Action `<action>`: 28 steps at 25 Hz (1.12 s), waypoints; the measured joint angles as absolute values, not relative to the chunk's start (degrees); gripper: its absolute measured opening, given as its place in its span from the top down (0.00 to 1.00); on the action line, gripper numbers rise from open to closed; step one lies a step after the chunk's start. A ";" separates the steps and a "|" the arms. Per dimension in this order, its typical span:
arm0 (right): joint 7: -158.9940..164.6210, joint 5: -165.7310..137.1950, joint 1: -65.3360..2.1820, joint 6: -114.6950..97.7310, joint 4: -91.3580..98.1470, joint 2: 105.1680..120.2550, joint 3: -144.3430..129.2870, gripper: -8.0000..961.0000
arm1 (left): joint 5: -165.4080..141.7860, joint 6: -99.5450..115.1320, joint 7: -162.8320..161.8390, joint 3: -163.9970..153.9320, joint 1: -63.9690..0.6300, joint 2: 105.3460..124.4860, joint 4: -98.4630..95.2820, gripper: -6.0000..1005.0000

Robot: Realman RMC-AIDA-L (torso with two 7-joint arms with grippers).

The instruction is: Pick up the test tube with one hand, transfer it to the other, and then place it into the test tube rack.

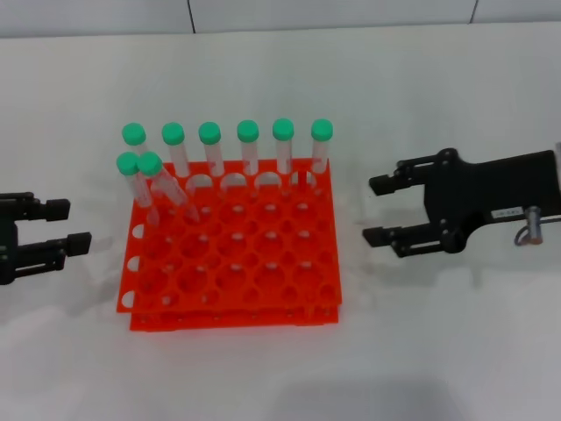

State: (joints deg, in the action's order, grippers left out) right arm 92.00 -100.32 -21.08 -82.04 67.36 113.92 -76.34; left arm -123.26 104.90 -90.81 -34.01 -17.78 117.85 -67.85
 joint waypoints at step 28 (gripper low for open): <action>93.22 -106.92 -20.69 -88.78 69.72 113.46 -68.52 0.31 | -128.06 100.55 -94.88 -37.70 -21.15 118.95 -69.80 0.44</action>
State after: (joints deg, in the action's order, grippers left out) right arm 93.22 -106.92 -20.69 -88.78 69.72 113.46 -68.52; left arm -128.06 100.55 -94.88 -37.70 -21.15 118.95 -69.80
